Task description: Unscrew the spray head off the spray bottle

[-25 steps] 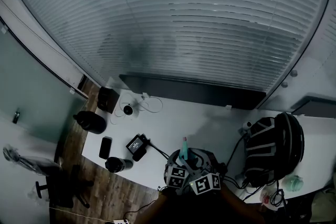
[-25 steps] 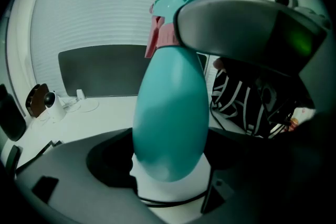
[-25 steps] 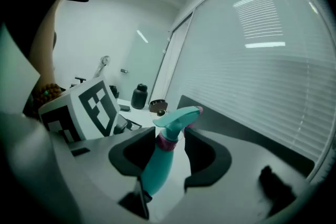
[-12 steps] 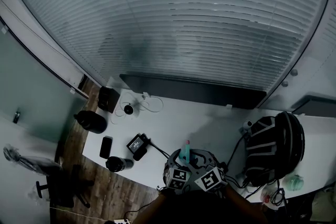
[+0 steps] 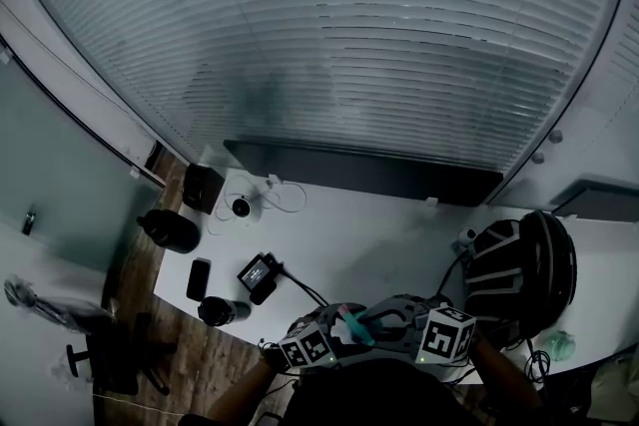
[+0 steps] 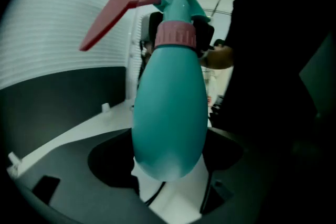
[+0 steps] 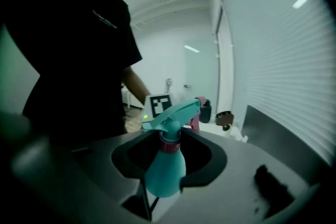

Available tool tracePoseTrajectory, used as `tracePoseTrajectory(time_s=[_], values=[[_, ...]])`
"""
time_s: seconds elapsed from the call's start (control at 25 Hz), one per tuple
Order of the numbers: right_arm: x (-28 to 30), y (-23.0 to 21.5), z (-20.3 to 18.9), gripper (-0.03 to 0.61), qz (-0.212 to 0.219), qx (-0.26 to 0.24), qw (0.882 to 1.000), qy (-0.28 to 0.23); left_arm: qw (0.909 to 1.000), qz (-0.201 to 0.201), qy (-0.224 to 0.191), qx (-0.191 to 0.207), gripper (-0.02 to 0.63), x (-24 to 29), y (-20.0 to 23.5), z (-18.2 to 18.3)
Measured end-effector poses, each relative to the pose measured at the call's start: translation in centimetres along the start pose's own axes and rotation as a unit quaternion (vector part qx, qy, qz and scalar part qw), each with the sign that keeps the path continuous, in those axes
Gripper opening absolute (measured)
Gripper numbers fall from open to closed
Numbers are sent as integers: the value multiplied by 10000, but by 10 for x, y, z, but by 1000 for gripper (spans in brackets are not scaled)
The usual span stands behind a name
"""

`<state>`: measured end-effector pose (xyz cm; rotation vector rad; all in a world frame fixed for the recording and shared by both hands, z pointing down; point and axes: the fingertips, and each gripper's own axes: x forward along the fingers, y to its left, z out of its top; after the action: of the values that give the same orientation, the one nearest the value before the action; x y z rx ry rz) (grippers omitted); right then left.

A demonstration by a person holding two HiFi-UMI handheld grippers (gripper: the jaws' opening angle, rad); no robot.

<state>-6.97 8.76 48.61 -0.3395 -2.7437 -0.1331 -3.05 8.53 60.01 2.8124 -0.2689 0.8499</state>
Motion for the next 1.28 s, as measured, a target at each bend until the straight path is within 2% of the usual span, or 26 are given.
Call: tracePoseTrajectory(time_s=[0.08, 0.12, 0.2, 0.24, 0.32, 0.4, 0.48, 0.6, 0.68, 0.76, 0.84, 0.88, 0.96, 1.08, 1.2, 1.28], values=[[-1, 16, 5, 127, 482, -155, 9987, -8, 9964, -779, 131, 314, 385, -2, -23, -1], [0, 20, 7, 127, 567, -145, 9983, -59, 9943, -992, 127, 381, 385, -3, -29, -2], [3, 15, 8, 129, 397, -62, 9990, -213, 9948, -970, -17, 324, 385, -4, -26, 0], [2, 8, 8, 129, 156, -18, 9995, -287, 9967, -769, -139, 194, 385, -3, -18, 2], [-3, -12, 6, 129, -484, 124, 9979, -419, 9991, -80, -371, -199, 385, -4, 9, 4], [-10, -33, 0, 134, -1154, 460, 9910, -508, 9931, 835, -483, -670, 385, -6, 42, 0], [-13, -49, -12, 180, -1867, 737, 9788, -410, 9760, 1786, -454, -1162, 385, -11, 72, -9], [-6, -63, -25, 189, -2933, 481, 9548, -7, 9435, 2962, -167, -1473, 385, -15, 98, -21], [2, -68, -28, 189, -3408, 476, 9388, 172, 9302, 3381, 0, -1430, 385, -11, 101, -21], [4, -75, -32, 187, -3784, 742, 9224, 200, 9192, 3651, 78, -1474, 385, -8, 101, -20], [2, -78, -38, 187, -4027, 1058, 9090, 187, 9086, 3852, 156, -1606, 385, -6, 103, -25], [2, -79, -40, 186, -4089, 1177, 9048, 159, 9062, 3891, 200, -1642, 385, -6, 103, -26], [2, -79, -39, 172, -4065, 1280, 9046, 70, 9079, 3844, 247, -1657, 385, -6, 103, -26], [6, -72, -37, 140, -3729, 1198, 9201, 12, 9206, 3571, 173, -1569, 385, -4, 98, -24], [7, -60, -28, 135, -2930, 894, 9519, -33, 9486, 2954, 48, -1132, 385, -2, 81, -16], [5, -46, -16, 133, -2243, 616, 9725, -46, 9699, 2336, 97, -677, 385, -4, 64, -10]])
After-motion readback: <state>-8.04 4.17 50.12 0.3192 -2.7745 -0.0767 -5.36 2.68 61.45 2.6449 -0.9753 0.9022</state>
